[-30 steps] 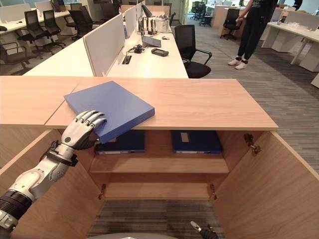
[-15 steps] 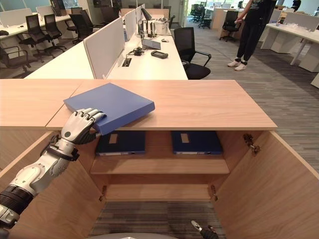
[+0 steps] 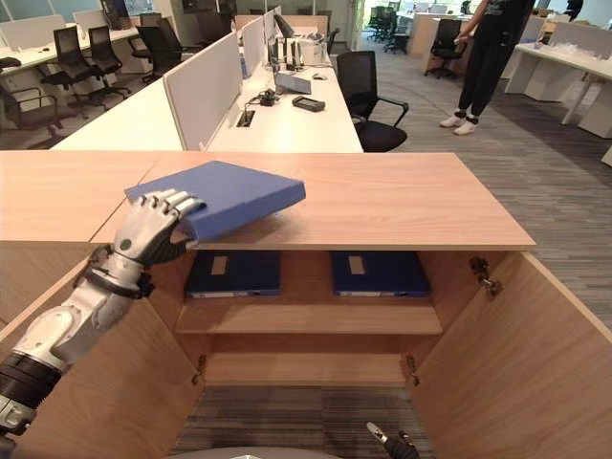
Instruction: Put the empty folder in the office cabinet
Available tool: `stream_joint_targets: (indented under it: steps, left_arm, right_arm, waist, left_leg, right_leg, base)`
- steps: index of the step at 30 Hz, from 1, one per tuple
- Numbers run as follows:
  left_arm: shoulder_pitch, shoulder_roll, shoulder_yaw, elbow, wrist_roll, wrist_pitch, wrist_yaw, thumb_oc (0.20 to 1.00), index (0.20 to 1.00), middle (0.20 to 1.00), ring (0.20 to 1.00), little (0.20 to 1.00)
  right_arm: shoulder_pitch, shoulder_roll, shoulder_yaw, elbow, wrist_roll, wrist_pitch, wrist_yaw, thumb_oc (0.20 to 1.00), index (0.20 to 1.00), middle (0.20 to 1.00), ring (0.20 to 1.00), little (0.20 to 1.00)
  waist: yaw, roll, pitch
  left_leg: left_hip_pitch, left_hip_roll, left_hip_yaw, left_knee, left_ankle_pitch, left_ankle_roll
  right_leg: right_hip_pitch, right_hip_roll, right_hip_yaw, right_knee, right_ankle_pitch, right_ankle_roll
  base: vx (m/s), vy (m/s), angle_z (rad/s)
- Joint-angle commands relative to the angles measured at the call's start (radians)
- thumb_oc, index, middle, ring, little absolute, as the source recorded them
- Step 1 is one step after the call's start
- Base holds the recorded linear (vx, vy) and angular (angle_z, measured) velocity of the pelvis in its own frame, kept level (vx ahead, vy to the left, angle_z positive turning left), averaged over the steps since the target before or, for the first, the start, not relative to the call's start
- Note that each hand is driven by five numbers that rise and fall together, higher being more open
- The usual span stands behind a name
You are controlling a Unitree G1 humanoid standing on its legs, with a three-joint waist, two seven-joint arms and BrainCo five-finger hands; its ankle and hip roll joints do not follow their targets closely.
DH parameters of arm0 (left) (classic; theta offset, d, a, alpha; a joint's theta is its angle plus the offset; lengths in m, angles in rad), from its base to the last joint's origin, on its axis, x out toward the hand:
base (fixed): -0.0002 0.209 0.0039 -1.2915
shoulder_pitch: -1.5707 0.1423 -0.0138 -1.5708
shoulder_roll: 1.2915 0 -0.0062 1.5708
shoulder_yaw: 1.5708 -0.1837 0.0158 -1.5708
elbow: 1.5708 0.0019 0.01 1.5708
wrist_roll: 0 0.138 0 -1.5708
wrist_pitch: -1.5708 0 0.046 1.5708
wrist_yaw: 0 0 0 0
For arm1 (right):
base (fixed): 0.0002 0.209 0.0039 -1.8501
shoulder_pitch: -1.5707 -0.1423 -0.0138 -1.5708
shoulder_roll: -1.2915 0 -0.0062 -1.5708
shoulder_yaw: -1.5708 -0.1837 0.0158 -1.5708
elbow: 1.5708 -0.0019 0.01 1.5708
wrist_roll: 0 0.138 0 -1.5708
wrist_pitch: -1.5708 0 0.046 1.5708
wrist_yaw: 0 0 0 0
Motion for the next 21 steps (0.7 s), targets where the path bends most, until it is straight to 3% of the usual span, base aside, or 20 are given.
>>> stream_joint_targets:
  steps: [1,7,11,21]
  left_arm:
    - [-0.154,0.019,0.123,-0.020,-0.079,-0.004,0.075,0.200,0.200,0.200,0.200,0.200]
    - [-0.266,0.041,0.269,-0.202,-0.174,-0.031,0.137,0.200,0.200,0.200,0.200,0.200]
    - [-0.292,-0.020,0.356,-0.322,-0.333,-0.078,0.160,0.200,0.200,0.200,0.200,0.200]
    - [-0.311,-0.116,0.354,-0.415,-0.550,-0.143,0.141,0.200,0.200,0.200,0.200,0.200]
  right_arm:
    - [-0.099,0.026,-0.013,0.043,0.011,-0.023,0.006,1.000,1.000,1.000,1.000,1.000]
    - [-0.109,0.028,0.006,0.072,-0.009,-0.022,0.017,1.000,1.000,1.000,1.000,1.000]
    - [-0.117,0.027,0.011,0.078,-0.023,-0.018,0.016,1.000,1.000,1.000,1.000,1.000]
    - [-0.127,0.018,0.018,0.068,-0.035,-0.012,0.004,1.000,1.000,1.000,1.000,1.000]
  waist:
    - [0.021,-0.007,0.032]
    - [0.034,0.004,0.023]
    - [0.043,0.010,0.029]
    - [0.055,0.016,0.034]
  left_leg:
    - [0.104,-0.009,-0.042,0.013,-0.166,-0.008]
    - [0.098,-0.011,-0.049,0.013,-0.172,-0.012]
    - [0.089,-0.017,-0.059,0.013,-0.158,-0.011]
    - [0.081,-0.020,-0.082,0.013,-0.155,-0.009]
  right_leg:
    - [-0.050,-0.025,-0.020,0.017,0.034,0.070]
    - [-0.047,-0.023,-0.028,0.012,0.026,0.068]
    - [-0.050,-0.023,-0.041,0.017,0.032,0.062]
    - [-0.044,-0.021,-0.059,0.020,0.024,0.055]
  base:
    - [0.00,0.000,0.00]
    - [0.00,-0.013,0.03]
    - [0.00,-0.022,0.14]
    - [0.00,-0.010,0.05]
